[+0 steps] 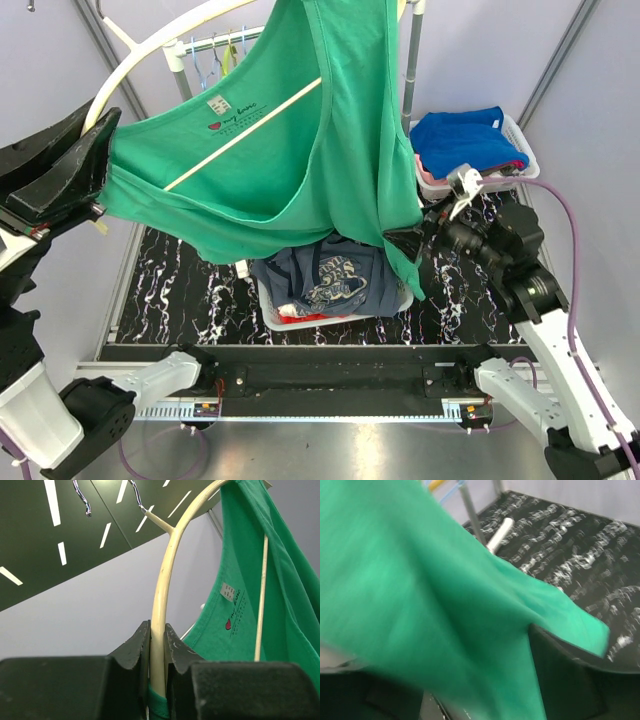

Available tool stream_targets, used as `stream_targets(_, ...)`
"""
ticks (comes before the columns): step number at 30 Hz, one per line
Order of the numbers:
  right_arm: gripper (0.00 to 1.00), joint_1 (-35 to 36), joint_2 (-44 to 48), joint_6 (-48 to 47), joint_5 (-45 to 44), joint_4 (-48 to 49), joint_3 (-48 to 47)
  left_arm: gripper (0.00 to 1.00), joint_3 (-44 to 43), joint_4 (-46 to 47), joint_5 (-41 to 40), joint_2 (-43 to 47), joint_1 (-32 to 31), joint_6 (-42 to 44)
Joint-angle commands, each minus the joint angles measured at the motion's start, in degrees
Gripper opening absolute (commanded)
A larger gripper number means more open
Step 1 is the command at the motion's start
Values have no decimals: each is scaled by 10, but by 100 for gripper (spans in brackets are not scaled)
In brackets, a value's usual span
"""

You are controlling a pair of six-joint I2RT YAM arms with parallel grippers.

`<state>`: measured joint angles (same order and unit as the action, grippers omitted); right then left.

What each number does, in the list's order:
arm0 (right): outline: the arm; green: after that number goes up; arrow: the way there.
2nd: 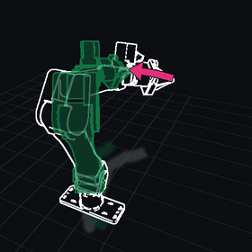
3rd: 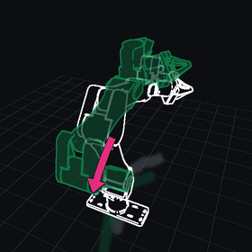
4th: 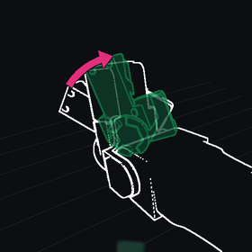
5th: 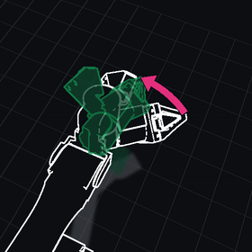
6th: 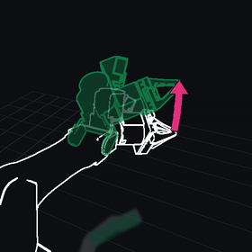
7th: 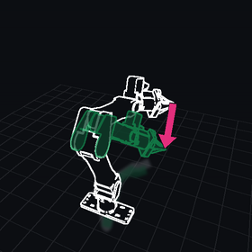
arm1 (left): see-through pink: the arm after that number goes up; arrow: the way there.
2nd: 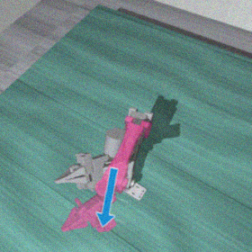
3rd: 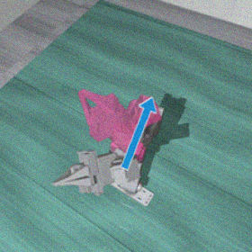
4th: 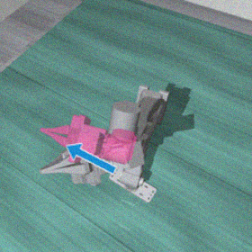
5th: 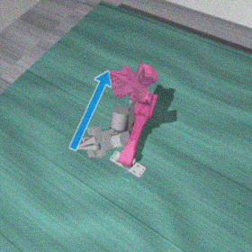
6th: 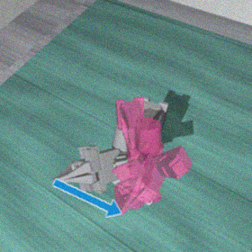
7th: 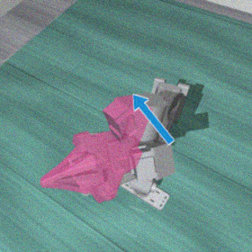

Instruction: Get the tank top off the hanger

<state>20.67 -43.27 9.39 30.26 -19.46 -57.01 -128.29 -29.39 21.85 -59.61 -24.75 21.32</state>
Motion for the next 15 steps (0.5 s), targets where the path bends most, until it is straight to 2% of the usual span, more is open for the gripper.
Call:
stream_targets(1,67,1,-51,69,113,148,-25,0,-7,80,7,6,5,-22)
stream_targets(2,53,2,-59,99,126,167,-29,0,-5,80,8,10,5,-21)
stream_targets(4,36,2,-76,132,158,233,-48,0,4,80,10,13,8,-22)
stream_targets(5,19,3,-80,162,166,253,-55,0,8,80,12,17,8,-22)
stream_targets(7,4,7,-92,188,182,303,-78,0,21,82,14,21,9,-22)
stream_targets(8,0,10,-97,208,186,318,-85,0,23,83,14,24,9,-24)
stream_targets(15,0,44,-139,259,220,393,-168,0,4,101,12,20,17,-32)
